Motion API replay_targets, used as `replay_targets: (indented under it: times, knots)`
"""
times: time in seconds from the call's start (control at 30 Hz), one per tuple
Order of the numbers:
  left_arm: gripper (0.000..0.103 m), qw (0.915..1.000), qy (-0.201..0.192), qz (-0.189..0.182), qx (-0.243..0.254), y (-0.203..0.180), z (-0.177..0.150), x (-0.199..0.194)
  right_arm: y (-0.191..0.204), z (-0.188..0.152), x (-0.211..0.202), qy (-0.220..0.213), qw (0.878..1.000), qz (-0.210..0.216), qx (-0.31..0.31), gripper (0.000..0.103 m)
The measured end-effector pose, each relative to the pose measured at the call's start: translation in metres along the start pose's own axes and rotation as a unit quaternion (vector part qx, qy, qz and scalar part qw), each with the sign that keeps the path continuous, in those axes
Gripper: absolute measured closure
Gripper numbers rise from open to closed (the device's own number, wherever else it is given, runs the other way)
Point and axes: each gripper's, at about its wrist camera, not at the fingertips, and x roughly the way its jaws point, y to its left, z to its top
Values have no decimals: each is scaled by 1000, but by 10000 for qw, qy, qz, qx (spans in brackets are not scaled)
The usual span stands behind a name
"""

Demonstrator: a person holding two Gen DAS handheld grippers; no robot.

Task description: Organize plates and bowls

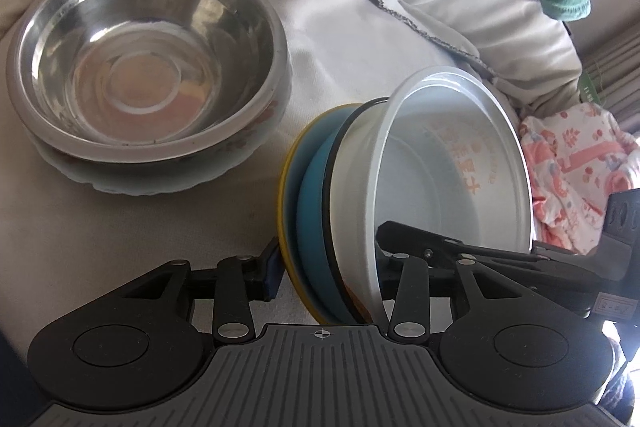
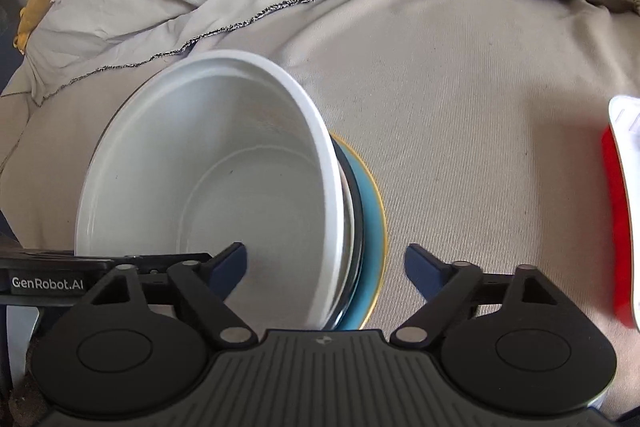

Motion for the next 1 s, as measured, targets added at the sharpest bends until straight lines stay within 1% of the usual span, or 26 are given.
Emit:
replay_targets:
  times: [0.03, 0.1, 0.17, 0.23, 0.33, 0.4, 0.47, 0.53, 0.57, 0.63, 0.7, 0.77, 0.87, 1.0]
  knots:
    - [59, 10000, 20, -73, -49, 4, 1, 0, -1, 0, 1, 61, 9999, 83, 34, 39]
    - [59, 9996, 74, -206, -162, 9, 2, -1, -5, 0, 2, 164, 9992, 327, 145, 44]
    - [59, 9996, 110, -204, -162, 9, 2, -1, -5, 0, 2, 181, 9990, 369, 153, 44]
    - [57, 9999, 153, -45, -6, 1, 1, -2, -4, -2, 1, 192, 9991, 358, 144, 44]
    - [52, 9992, 303, 135, 222, -11, 0, 0, -4, -5, -3, 200, 9988, 425, 153, 44]
    - [52, 9987, 370, 103, 321, -15, -2, 0, -8, -7, -5, 227, 9984, 484, 188, 44]
    - [52, 9985, 426, -14, 333, -15, -2, 1, -14, -10, -5, 243, 9982, 502, 233, 44]
    - [52, 9985, 430, -40, 340, -16, -1, 2, -21, -11, -3, 276, 9975, 567, 325, 44]
    - [52, 9984, 442, -14, 358, -18, 0, 2, -23, -11, -3, 278, 9970, 614, 374, 44]
    - [52, 9979, 473, 128, 414, -23, 2, 5, -21, -11, -2, 241, 9976, 548, 353, 42]
    - [47, 9972, 506, 232, 491, -28, 2, 8, -14, -9, -2, 201, 9988, 414, 173, 42]
    - [46, 9970, 520, 236, 523, -30, 2, 9, -9, -7, -1, 196, 9991, 352, 92, 40]
    - [46, 9972, 509, 219, 495, -30, 2, 11, -11, -6, 0, 227, 9988, 410, 149, 39]
    - [46, 9978, 536, 145, 364, -26, 2, 15, -17, -7, 1, 278, 9981, 511, 190, 41]
